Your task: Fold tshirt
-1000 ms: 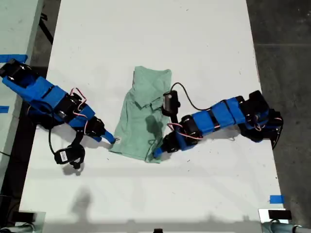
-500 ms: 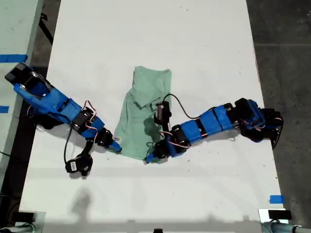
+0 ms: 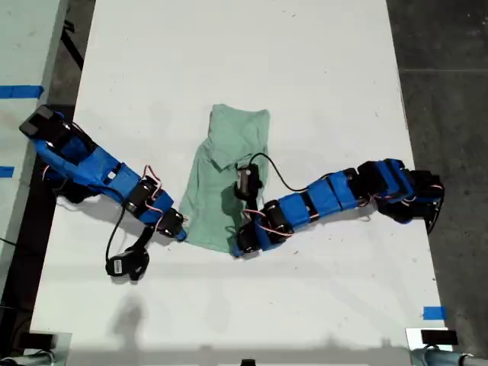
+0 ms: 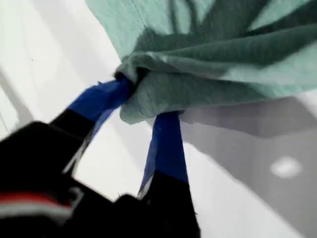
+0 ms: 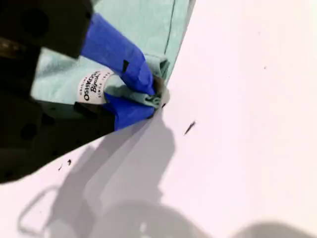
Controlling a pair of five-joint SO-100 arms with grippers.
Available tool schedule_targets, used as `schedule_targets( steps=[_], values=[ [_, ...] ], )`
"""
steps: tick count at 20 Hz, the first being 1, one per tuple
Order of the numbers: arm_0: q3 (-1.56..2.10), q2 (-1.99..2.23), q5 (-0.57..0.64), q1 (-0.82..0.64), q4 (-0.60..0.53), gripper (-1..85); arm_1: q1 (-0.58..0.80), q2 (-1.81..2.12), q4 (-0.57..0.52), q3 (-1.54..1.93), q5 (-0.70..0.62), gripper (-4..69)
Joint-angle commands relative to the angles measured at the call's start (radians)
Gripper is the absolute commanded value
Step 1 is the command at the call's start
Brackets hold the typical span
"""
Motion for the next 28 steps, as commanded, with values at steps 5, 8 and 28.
schedule_targets(
  steps=[5, 8, 28],
  values=[
    [-0.273, -0.061, 0.002, -0.014, 0.189, 0.1, -0.04, 0.049, 0.067, -0.043, -0.002, -1.2],
    [-0.399, -0.061, -0.02, 0.014, 0.291, 0.1, -0.063, 0.126, 0.14, -0.043, -0.011, -1.2],
    [-0.983, -0.061, 0.272, -0.276, 0.695, 0.1, 0.155, 0.535, 0.483, -0.012, -0.408, -1.2]
  ],
)
